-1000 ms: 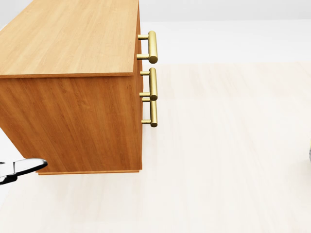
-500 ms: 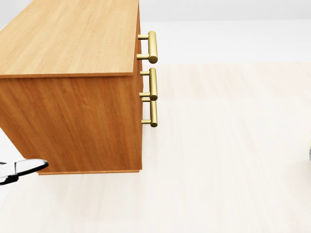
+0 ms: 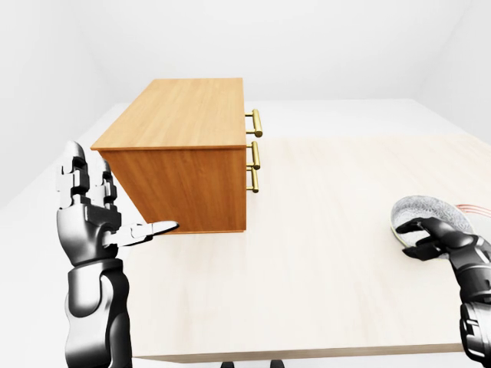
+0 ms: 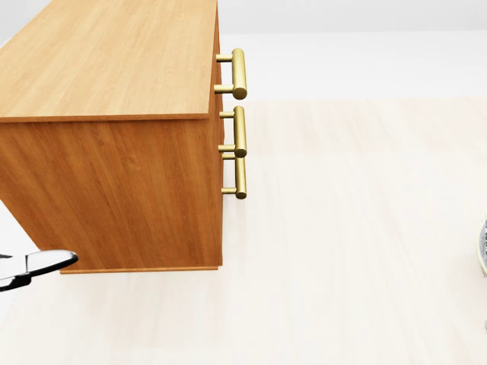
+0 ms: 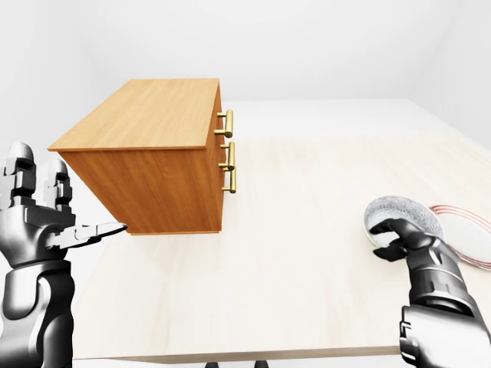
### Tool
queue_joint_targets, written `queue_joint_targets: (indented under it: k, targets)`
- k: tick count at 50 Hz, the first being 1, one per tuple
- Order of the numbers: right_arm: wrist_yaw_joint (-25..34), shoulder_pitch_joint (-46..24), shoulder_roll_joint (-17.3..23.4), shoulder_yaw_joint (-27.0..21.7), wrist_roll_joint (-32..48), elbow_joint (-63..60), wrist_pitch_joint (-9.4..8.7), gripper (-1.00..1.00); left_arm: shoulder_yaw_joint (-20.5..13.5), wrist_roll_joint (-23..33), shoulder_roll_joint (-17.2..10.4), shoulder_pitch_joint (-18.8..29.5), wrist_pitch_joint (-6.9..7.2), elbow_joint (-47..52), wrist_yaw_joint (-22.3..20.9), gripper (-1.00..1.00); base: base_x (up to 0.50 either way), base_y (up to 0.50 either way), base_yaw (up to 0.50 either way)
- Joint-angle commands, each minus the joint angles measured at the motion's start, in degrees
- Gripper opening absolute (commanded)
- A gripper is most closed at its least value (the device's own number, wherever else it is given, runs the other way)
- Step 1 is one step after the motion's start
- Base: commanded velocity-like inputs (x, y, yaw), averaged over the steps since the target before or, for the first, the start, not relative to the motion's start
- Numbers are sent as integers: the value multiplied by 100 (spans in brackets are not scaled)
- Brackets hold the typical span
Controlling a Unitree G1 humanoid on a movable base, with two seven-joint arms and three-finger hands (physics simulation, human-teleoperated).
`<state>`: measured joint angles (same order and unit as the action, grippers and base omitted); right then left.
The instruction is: Put the bowl on top of the cabinet.
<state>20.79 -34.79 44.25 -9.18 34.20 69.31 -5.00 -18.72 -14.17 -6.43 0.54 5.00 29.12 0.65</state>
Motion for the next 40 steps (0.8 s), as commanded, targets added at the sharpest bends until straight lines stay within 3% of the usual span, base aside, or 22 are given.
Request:
queue_joint_targets:
  k: [1,17,23,29,32,40]
  targets:
    - [69,-10,-80,122,-50,518,0,-100,133,65,70,48,0,-551,-11,100,0,0,0]
    - [76,-77,-65,124,-51,487,0,-100,145,71,74,32,0,-561,-18,100,0,0,0]
    - [-13,-413,106,145,55,358,0,-100,149,82,78,33,0,-588,-24,100,0,0,0]
    - [159,-1824,474,337,733,-19,0,-100,171,99,86,21,0,-525,-13,100,0,0,0]
    - [523,-2820,611,504,1292,-179,0,-100,165,98,87,29,0,-541,-15,100,0,0,0]
    - [1202,-5123,453,710,2489,-8,0,-100,159,81,91,22,0,-521,-26,100,0,0,0]
